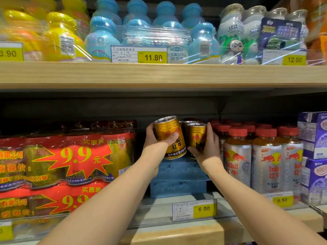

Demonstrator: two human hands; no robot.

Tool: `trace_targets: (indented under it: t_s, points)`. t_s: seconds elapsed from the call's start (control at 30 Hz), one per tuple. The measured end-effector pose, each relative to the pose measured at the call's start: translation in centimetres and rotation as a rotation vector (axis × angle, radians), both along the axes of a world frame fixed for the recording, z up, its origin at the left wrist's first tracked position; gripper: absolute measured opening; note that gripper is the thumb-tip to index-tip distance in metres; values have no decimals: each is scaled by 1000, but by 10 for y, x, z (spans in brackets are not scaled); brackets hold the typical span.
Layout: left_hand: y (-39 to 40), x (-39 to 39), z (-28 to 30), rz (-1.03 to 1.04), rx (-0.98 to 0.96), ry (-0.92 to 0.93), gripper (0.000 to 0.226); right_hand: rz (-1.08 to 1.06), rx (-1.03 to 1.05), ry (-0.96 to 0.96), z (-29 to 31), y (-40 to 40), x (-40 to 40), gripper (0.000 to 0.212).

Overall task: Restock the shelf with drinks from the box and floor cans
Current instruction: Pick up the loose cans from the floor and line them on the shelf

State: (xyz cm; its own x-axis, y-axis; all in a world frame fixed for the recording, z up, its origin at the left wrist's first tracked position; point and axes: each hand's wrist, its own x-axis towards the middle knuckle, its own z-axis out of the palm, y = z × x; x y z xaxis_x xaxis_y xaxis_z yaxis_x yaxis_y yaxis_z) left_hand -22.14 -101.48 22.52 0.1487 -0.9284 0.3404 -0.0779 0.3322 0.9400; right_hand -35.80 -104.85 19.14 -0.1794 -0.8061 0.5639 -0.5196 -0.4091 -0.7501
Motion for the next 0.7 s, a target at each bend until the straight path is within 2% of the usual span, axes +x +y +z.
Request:
trace_targets:
  t_s: [0.1, 0.3, 0.5, 0.7]
  points:
    - [-9, -2, 11, 8, -12, -73, 74, 10, 3, -4, 0, 0, -1, 90]
    - [-19, 1, -1, -22, 18, -265, 73, 26, 19, -1, 1, -1, -1, 90]
    - [-27, 1, -7, -53, 12, -266, 70, 32, 16, -7, 0, 0, -1, 90]
    - [-29, 0, -13, -61, -19, -179, 67, 31, 23, 14, 1, 0, -1, 90]
